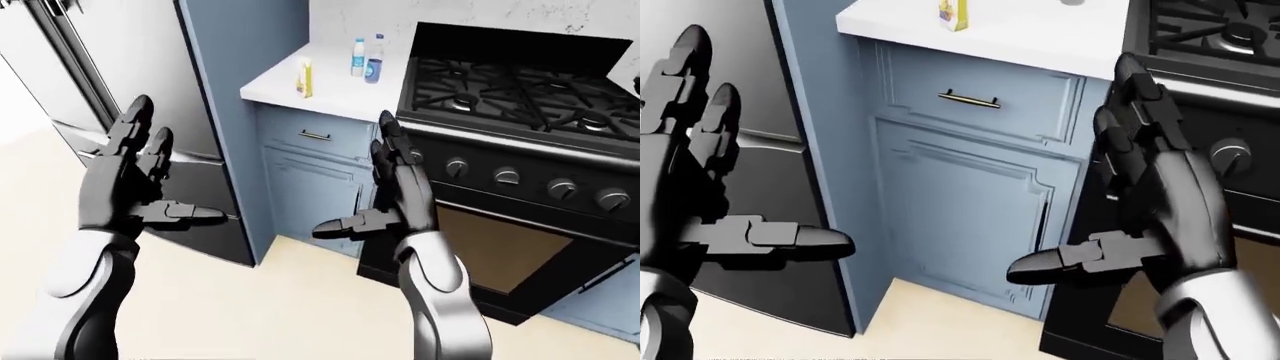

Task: Move the drinks to the dining counter.

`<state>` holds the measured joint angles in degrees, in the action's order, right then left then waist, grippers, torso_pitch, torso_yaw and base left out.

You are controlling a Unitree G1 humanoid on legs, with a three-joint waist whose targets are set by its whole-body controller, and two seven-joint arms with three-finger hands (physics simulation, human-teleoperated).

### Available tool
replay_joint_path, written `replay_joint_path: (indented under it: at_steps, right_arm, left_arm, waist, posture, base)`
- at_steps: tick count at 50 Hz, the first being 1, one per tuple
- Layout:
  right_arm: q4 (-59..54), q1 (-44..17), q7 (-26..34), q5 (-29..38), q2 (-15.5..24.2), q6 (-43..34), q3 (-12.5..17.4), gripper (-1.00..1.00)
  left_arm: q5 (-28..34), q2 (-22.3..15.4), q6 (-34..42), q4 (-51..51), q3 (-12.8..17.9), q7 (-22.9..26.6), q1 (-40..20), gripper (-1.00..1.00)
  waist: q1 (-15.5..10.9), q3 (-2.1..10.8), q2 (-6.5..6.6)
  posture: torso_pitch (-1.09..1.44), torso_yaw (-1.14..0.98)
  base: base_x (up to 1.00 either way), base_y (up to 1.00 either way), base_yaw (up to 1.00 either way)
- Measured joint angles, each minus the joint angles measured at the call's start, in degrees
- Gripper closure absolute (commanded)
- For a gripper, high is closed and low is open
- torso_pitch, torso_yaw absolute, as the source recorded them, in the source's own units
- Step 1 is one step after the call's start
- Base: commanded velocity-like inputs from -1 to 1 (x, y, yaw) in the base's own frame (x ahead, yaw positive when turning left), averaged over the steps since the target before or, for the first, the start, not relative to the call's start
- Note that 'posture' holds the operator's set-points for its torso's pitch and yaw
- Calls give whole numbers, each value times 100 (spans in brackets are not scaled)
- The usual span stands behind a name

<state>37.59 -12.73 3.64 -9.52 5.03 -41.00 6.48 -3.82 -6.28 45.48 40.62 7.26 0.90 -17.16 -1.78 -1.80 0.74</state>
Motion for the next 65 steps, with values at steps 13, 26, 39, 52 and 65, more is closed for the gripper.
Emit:
replay_joint_path:
  at_steps: [13, 26, 39, 52, 65]
  right_arm:
    - [351, -226, -207, -130, 108, -551, 69, -100]
    - [415, -215, -146, 96, 50, -535, -76, -100]
    - [342, -235, -144, -35, -39, -654, -113, -100]
    - [706, -427, -509, -510, 122, -634, 222, -100]
    - [782, -329, -664, -653, 245, -368, 366, -100]
  left_arm:
    - [-211, 13, 223, -51, 0, -52, -17, -100]
    - [-449, -122, 8, -50, 243, -126, 68, -100]
    - [-491, -189, 18, -206, 388, -229, 173, -100]
    - [-531, -238, 153, 73, 317, -258, -65, -100]
    - [-391, -148, 209, 117, 150, -182, -115, -100]
  waist:
    - [45, -71, -353]
    - [143, -62, -294]
    - [-31, -135, 218]
    - [101, 47, 12]
    - [186, -153, -318]
  posture:
    - [0, 0]
    - [0, 0]
    - [0, 0]
    - [0, 0]
    - [0, 0]
  base:
    - [27, -26, 0]
    - [43, 21, 0]
    - [37, 25, 0]
    - [24, 0, 0]
    - [0, 0, 0]
